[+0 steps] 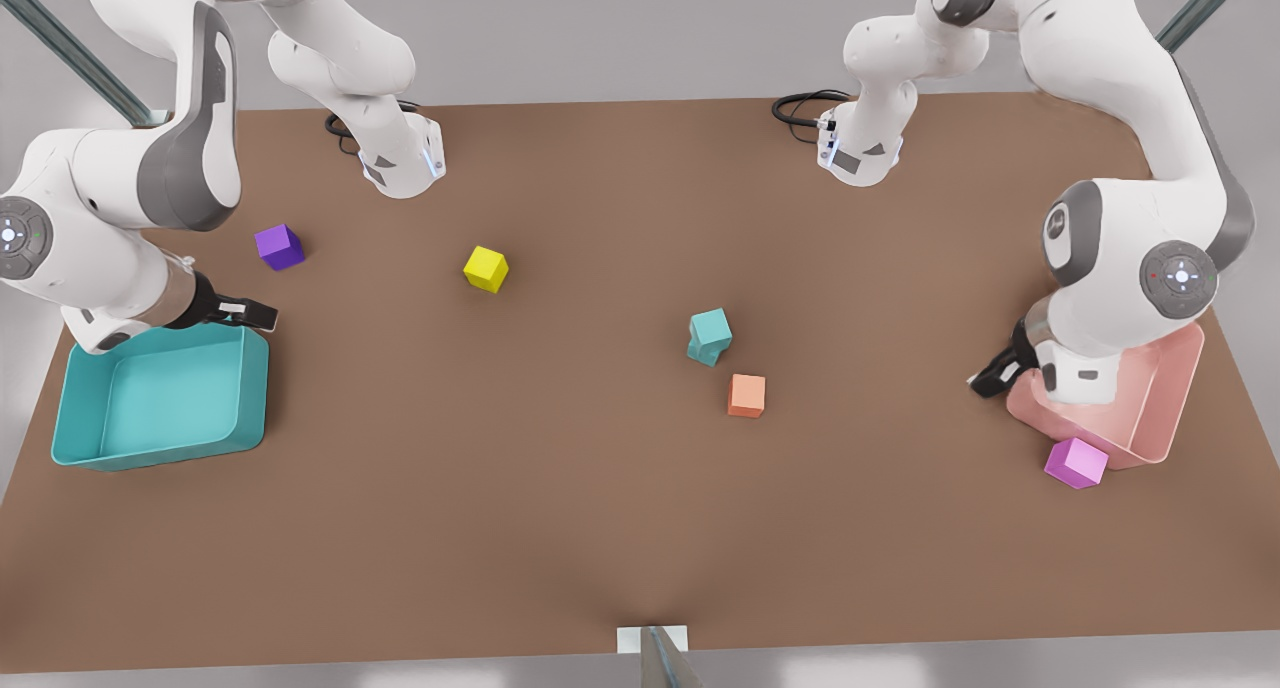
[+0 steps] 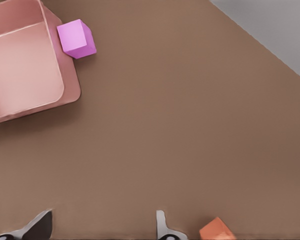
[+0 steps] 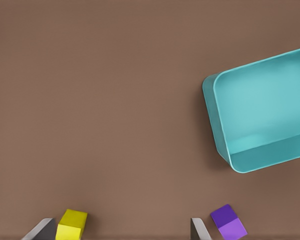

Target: Stack the two blue cubes on top of each other

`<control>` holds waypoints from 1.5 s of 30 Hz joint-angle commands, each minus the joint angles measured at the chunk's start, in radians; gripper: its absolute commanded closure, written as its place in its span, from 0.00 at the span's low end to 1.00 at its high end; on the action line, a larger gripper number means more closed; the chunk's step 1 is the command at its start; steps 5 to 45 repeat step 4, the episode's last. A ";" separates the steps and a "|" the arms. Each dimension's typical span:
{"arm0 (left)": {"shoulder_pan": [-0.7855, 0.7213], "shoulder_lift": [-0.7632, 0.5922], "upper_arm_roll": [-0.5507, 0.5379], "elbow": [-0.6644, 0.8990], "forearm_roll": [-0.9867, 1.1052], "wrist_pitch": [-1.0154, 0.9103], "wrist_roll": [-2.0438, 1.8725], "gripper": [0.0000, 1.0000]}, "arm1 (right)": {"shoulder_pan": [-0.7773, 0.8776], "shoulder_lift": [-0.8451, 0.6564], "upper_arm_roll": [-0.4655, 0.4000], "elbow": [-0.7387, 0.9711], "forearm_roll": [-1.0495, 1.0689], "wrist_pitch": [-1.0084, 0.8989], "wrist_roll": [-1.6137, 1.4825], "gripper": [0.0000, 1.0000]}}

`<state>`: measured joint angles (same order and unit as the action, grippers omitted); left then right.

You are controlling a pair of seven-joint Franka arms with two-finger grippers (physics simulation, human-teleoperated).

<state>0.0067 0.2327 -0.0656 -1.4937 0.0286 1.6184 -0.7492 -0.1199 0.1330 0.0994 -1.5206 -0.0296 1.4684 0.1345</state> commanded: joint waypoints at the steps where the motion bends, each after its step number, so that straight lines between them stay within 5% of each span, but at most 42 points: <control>1: -0.017 -0.073 0.020 -0.083 -0.072 0.086 0.671 0.00 | 0.002 -0.001 0.000 0.000 0.001 0.000 0.007 0.00; 45: -0.014 -0.033 -0.005 -0.023 -0.070 0.055 0.671 0.00 | 0.002 -0.001 0.000 0.000 0.001 0.000 0.007 0.00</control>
